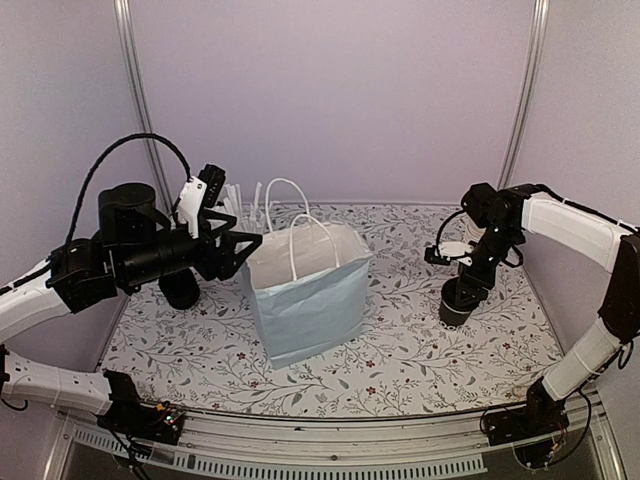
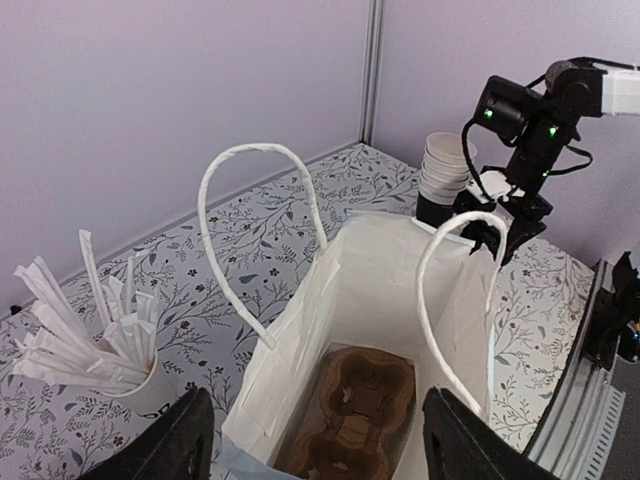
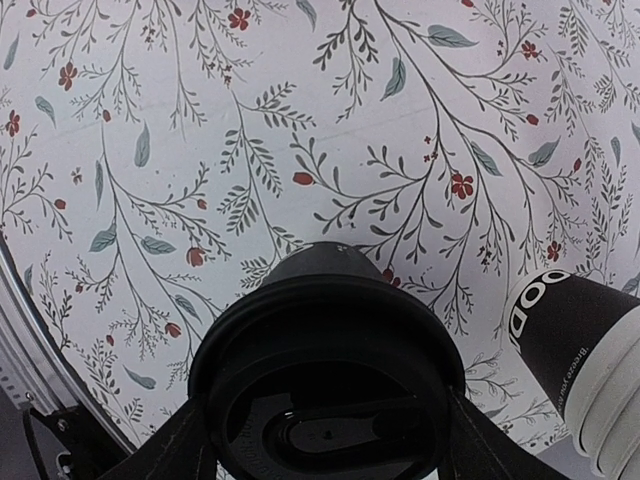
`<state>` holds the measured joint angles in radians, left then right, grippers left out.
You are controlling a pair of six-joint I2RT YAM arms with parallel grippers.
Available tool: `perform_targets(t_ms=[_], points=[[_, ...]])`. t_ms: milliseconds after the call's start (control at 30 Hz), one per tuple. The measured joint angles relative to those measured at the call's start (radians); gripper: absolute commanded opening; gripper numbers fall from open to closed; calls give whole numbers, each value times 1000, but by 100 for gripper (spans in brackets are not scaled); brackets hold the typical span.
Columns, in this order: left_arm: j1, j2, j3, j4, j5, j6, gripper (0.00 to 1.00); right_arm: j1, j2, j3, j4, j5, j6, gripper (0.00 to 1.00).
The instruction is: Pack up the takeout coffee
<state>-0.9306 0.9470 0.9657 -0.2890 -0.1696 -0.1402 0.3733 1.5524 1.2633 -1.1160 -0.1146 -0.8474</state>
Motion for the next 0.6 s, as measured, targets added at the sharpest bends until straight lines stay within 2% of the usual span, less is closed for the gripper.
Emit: perform_targets(t_ms=[200,400,600], points=[[2,6,7,-14,-5,0,75,2,-13,71,-80,-12,-7,56],[21,38,40,-52,-18,-4,76,9,-36,337,-154,-86,-29,49],[65,84,108,-135,-18,-7,77,67,-21,614,-192,-171,-38,49]])
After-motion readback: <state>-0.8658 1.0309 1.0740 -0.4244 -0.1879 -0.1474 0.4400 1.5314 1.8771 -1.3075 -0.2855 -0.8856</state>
